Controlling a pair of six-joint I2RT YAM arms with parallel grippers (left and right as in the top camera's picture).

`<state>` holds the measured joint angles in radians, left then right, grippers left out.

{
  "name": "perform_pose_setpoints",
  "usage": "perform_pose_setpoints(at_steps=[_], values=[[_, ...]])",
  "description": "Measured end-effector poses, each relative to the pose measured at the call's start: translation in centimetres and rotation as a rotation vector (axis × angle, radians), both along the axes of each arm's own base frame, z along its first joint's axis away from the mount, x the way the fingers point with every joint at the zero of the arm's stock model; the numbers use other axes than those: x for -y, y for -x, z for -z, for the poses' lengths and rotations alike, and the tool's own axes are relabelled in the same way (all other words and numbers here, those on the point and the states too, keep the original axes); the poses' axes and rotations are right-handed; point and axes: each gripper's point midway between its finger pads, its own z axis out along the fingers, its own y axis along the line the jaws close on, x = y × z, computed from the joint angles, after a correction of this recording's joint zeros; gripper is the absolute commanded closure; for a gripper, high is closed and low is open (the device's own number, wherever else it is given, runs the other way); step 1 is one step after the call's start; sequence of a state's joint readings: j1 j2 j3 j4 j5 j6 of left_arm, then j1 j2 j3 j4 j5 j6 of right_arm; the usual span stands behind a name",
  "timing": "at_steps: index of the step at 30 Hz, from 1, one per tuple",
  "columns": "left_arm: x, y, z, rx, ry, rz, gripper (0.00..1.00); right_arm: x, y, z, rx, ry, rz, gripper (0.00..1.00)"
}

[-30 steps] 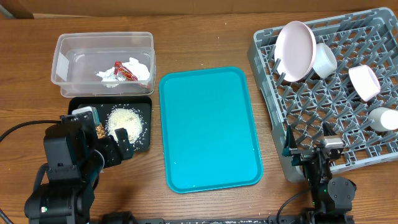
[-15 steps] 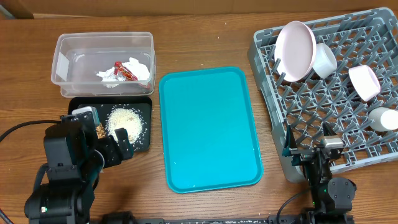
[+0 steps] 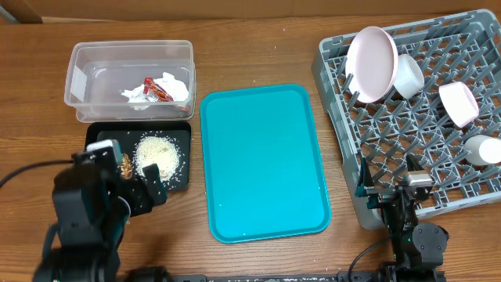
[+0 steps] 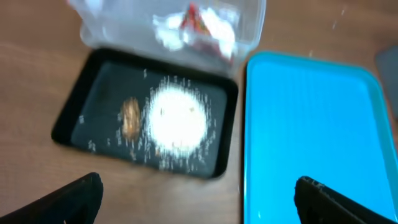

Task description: Sort waste into correct bins and load items into the dishwasher

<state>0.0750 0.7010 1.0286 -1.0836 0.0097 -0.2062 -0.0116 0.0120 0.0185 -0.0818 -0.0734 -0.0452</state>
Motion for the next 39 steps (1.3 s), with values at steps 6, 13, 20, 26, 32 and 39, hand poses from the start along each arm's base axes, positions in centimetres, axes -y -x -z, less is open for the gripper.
perform_pose_setpoints(at_steps=[6, 13, 20, 26, 32, 39], values=[[0.5, -1.2, 0.2, 0.254, -0.031, 0.027, 0.0, 0.0, 0.0, 0.0, 0.0, 0.0, 0.0, 0.0], [0.8, -2.8, 3.4, 0.571, -0.038, 0.034, 0.0, 0.0, 0.0, 0.0, 0.0, 0.0, 0.0, 0.0], [0.7, -3.6, 3.6, 0.823, -0.046, 0.029, 0.0, 0.0, 0.0, 0.0, 0.0, 0.001, 0.0, 0.0], [0.7, -3.8, 7.1, 0.766, -0.045, 0.029, 0.0, 0.0, 0.0, 0.0, -0.001, 0.001, 0.0, 0.0], [0.7, -3.7, 9.5, 0.671, -0.043, 0.029, 0.0, 0.0, 0.0, 0.0, 0.0, 0.0, 0.0, 0.0], [0.7, -3.7, 9.5, 0.671, -0.043, 0.029, 0.0, 0.0, 0.0, 0.0, 0.0, 0.0, 0.0, 0.0]])
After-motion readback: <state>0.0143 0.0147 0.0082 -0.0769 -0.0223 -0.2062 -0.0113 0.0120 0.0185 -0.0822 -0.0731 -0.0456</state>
